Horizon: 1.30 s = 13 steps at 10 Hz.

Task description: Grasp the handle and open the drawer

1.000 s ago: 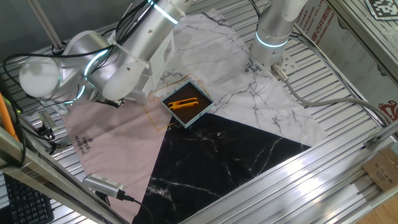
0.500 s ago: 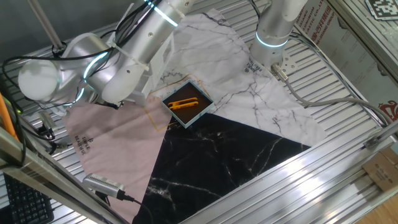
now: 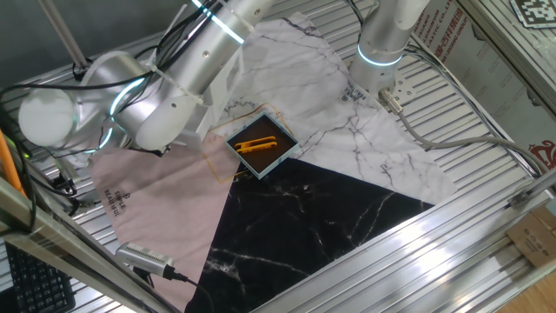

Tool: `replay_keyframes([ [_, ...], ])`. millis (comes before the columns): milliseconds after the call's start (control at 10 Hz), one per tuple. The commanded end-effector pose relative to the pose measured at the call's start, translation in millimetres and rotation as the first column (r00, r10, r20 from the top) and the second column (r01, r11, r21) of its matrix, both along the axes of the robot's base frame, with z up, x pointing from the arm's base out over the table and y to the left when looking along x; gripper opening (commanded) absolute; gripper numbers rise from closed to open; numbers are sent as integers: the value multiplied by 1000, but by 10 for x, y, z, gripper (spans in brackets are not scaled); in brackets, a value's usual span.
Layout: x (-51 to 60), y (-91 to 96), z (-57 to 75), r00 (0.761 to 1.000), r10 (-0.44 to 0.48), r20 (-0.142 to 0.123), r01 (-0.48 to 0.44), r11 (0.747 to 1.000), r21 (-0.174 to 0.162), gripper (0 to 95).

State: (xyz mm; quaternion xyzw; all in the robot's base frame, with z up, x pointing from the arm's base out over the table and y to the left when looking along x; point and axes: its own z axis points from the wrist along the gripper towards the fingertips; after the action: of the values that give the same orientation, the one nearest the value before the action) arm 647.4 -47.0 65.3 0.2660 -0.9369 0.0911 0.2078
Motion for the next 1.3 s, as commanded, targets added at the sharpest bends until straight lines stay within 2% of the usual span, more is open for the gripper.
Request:
replay_keyframes([
  [100,23,17,14,1000,0,-1,0,1000,2,0],
  [1300,199,203,26,1000,-13,-12,13,1000,-13,0],
])
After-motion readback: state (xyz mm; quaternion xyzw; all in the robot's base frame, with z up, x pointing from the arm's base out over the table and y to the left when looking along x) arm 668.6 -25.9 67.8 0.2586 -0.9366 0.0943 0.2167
